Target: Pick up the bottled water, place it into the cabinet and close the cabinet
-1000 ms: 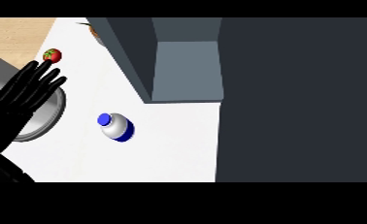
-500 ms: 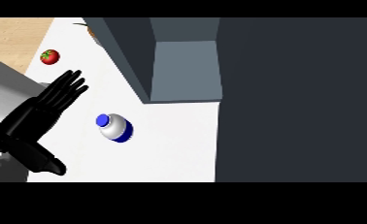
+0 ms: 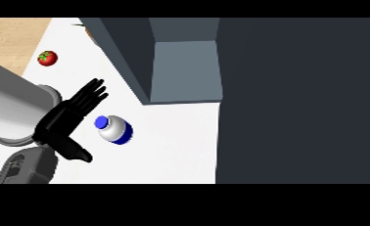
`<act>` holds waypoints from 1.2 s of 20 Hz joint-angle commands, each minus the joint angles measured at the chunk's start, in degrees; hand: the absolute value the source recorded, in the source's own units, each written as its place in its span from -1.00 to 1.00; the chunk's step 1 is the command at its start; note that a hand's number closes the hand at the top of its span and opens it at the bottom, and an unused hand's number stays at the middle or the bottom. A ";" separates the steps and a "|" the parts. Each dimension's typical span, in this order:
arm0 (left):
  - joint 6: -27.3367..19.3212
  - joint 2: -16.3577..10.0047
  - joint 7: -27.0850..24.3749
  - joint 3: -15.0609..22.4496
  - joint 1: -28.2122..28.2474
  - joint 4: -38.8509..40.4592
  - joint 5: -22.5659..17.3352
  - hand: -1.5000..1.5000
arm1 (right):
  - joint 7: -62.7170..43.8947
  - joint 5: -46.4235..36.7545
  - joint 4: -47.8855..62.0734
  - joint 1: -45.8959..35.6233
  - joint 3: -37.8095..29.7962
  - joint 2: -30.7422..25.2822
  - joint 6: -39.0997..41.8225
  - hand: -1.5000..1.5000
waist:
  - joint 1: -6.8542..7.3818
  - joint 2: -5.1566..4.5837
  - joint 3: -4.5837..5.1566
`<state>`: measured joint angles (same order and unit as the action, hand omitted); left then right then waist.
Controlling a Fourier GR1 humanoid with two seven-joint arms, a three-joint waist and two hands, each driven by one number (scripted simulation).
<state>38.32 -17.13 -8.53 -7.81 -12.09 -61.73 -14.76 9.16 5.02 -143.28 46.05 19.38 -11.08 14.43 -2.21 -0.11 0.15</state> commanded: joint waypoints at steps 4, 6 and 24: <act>-1.76 2.61 -13.66 2.48 -7.12 18.28 10.68 -1.00 | 0.60 -1.82 -7.64 3.81 2.39 -1.20 0.53 -1.00 | -0.54 -0.18 0.05; -0.98 3.76 -17.55 3.30 -6.29 21.33 11.82 -1.00 | 2.38 -1.67 -8.00 6.95 2.44 -2.01 1.12 -1.00 | -0.70 -0.02 0.03; -8.55 6.03 -41.87 9.99 -11.02 38.62 23.41 1.00 | 6.33 -1.79 -9.17 9.73 2.20 -4.69 0.37 -1.00 | -0.74 -0.69 0.26</act>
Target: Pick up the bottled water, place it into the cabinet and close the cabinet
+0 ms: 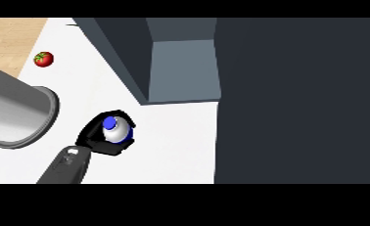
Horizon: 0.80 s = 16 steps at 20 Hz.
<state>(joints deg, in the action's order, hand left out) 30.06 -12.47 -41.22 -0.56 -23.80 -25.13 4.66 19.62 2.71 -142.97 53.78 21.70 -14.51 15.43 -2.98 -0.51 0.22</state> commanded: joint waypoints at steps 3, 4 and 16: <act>-1.94 -0.55 -14.69 2.68 0.78 3.67 4.80 1.00 | 0.00 -0.10 -7.42 4.78 -0.47 -2.64 0.97 -1.00 | -0.28 0.04 0.11; -4.88 0.87 -17.03 4.13 0.28 2.06 6.32 1.00 | -1.86 -0.33 -7.31 3.50 0.80 -1.65 -0.30 -1.00 | -0.10 -0.24 0.21; -27.19 9.65 -18.38 -4.00 10.09 -4.02 -0.82 1.00 | -1.90 1.97 -7.87 4.91 -1.81 -2.88 -1.32 -1.00 | 2.66 0.70 -0.22</act>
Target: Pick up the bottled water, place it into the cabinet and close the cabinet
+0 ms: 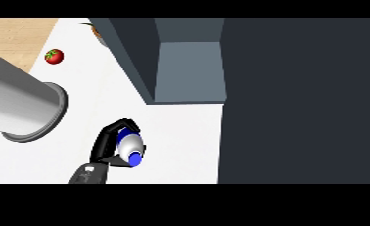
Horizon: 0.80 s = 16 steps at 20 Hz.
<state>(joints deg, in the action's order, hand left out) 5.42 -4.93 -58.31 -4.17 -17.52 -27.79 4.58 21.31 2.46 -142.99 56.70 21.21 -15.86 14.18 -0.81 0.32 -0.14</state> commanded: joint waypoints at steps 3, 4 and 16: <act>-3.31 3.23 0.38 -0.83 2.03 -1.50 -1.08 1.00 | -3.30 0.96 -11.26 6.41 0.40 -2.09 -0.49 -1.00 | -0.17 -0.13 0.18; -4.30 4.74 2.88 2.21 1.97 -3.18 -3.04 1.00 | -0.74 2.99 -8.29 4.82 -2.60 -3.01 0.95 -1.00 | -0.11 -0.04 0.13; -15.09 4.92 23.09 20.38 -2.19 -21.54 -18.41 1.00 | 2.99 1.99 -6.22 6.55 -1.05 -3.13 0.77 -1.00 | -0.30 0.16 0.10</act>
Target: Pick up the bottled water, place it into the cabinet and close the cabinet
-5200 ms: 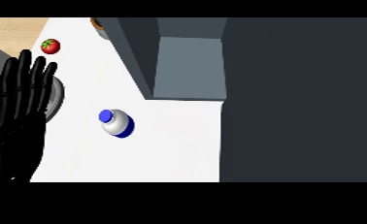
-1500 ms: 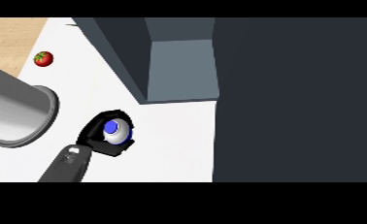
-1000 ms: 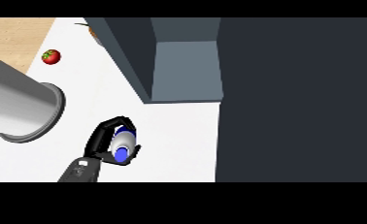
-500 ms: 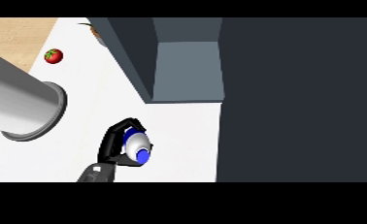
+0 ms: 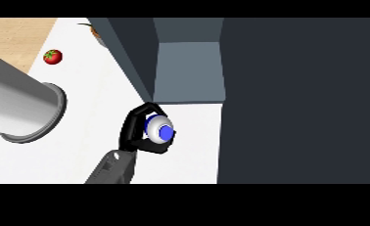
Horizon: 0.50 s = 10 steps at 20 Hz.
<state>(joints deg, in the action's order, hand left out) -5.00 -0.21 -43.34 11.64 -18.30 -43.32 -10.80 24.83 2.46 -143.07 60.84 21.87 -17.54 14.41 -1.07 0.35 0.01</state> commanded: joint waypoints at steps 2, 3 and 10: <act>-10.90 0.20 10.16 10.14 -3.54 -7.04 -6.95 1.00 | 0.94 1.19 -5.54 3.06 -0.71 -0.94 0.40 -1.00 | -0.96 0.05 0.02; -9.86 0.20 12.09 8.71 -5.69 -7.99 -6.84 1.00 | -0.91 3.05 -8.31 3.64 -2.28 -1.88 0.30 -1.00 | -0.45 -0.09 0.01; -21.46 0.21 19.04 14.37 -16.29 -6.72 -12.64 1.00 | -2.73 4.75 -7.17 -0.93 -3.91 -0.82 -0.50 -1.00 | -0.51 -0.62 0.05</act>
<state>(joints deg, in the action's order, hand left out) -20.97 -0.02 -27.99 23.57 -29.05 -50.61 -20.77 26.96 3.00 -142.79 61.05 18.99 -18.14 14.68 -1.65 0.02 0.03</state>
